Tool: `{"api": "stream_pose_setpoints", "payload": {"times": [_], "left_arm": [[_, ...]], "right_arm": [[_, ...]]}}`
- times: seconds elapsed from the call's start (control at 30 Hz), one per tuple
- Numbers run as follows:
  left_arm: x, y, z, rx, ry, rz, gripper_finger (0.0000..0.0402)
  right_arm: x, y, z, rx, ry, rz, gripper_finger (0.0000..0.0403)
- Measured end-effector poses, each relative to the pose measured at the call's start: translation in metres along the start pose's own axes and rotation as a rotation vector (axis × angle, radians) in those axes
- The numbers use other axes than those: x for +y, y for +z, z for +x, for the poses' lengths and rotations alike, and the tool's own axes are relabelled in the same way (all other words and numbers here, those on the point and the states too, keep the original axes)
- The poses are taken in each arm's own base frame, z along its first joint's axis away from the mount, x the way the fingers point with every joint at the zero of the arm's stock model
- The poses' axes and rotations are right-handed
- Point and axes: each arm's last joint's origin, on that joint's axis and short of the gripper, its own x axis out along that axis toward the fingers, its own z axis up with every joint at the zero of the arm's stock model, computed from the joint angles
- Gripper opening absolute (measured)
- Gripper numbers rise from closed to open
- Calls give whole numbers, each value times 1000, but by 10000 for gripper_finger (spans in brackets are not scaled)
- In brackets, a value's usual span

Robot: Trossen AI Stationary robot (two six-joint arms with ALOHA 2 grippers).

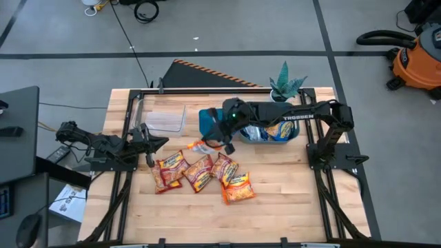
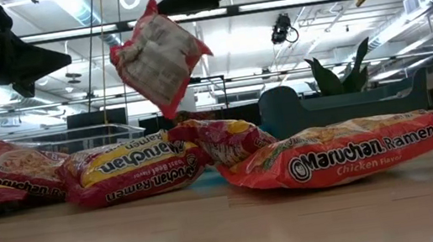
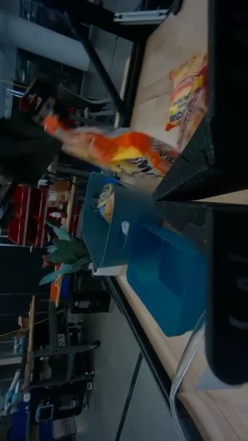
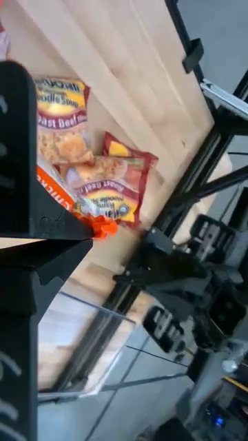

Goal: Sort Maruchan noodles
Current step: Put the orange noodle pack into the blue bin

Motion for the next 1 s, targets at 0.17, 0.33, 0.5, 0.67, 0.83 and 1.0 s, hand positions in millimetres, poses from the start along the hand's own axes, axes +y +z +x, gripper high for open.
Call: {"api": "stream_pose_setpoints", "payload": {"times": [0.17, 0.33, 0.5, 0.67, 0.83, 1.0], "left_arm": [[0, 0, 0, -3, 3, -2, 16], [0, 2, 0, -15, 1, -63, 16], [0, 3, 0, -26, -3, -154, 16], [0, 3, 0, -22, -2, -150, 16], [0, 2, 0, -20, -2, -148, 16], [0, 2, 0, -20, -2, -148, 16]], "right_arm": [[16, 0, 2, 106, 13, 58, 7], [29, 1, 5, 208, -27, 103, 7], [43, 0, -4, 369, -77, 144, 5], [42, -2, -6, 394, -102, 183, 5], [19, -7, -10, 374, -220, 143, 5], [-15, -22, -22, 362, -314, 132, 5]]}}
